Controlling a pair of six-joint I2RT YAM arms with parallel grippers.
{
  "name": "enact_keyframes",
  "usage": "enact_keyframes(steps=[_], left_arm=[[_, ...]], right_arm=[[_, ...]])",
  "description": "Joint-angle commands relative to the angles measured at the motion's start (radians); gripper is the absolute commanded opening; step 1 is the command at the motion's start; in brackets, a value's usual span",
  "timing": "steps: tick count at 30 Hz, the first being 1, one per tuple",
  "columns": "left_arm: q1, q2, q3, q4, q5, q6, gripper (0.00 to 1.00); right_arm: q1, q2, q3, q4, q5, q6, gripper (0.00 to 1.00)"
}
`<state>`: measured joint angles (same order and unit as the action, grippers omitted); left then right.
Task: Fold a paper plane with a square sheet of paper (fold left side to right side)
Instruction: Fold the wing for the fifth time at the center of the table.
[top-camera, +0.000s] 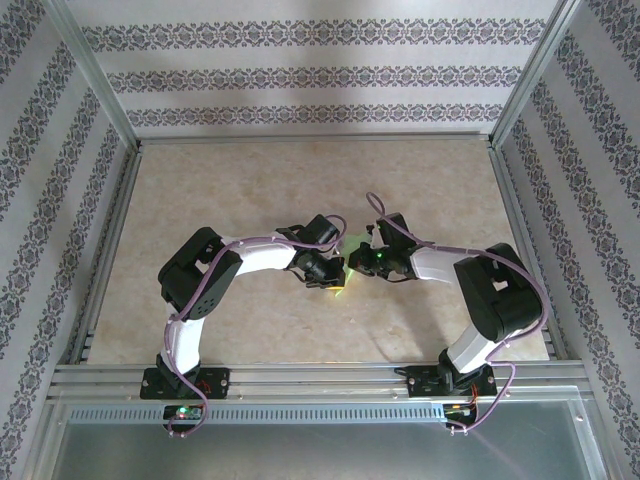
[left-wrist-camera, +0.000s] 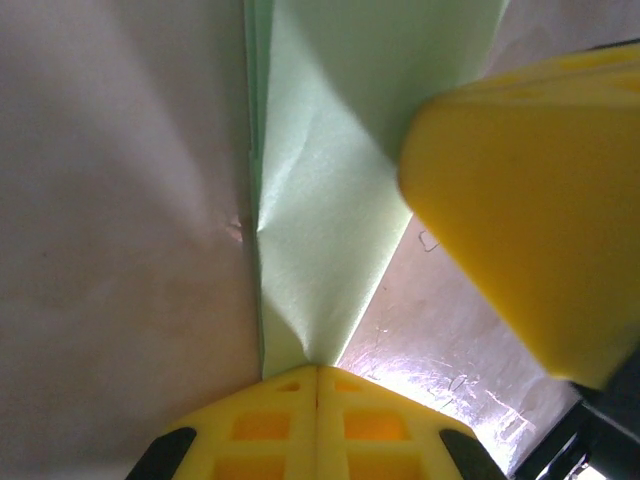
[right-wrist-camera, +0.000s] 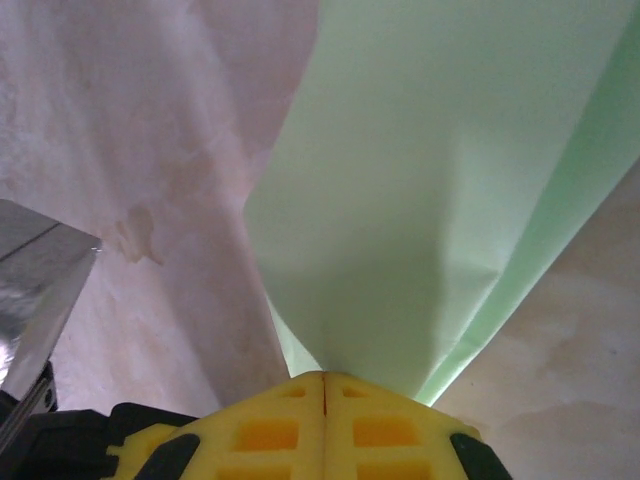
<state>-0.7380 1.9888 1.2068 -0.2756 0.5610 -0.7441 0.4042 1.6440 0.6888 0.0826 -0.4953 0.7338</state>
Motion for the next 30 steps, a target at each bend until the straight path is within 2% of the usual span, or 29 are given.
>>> enact_keyframes(steps=[1,13,30], left_arm=[[-0.011,0.039,-0.002,-0.108,-0.061,0.020,0.00],[-0.013,0.042,0.002,-0.127,-0.071,0.024,0.00],[-0.014,0.054,0.009,-0.168,-0.093,0.045,0.00]], right_arm=[[0.015,0.024,-0.003,0.028,0.004,0.003,0.00],[-0.023,0.086,0.004,0.000,0.054,-0.032,0.00],[-0.128,0.146,0.108,-0.062,0.035,-0.103,0.00]])
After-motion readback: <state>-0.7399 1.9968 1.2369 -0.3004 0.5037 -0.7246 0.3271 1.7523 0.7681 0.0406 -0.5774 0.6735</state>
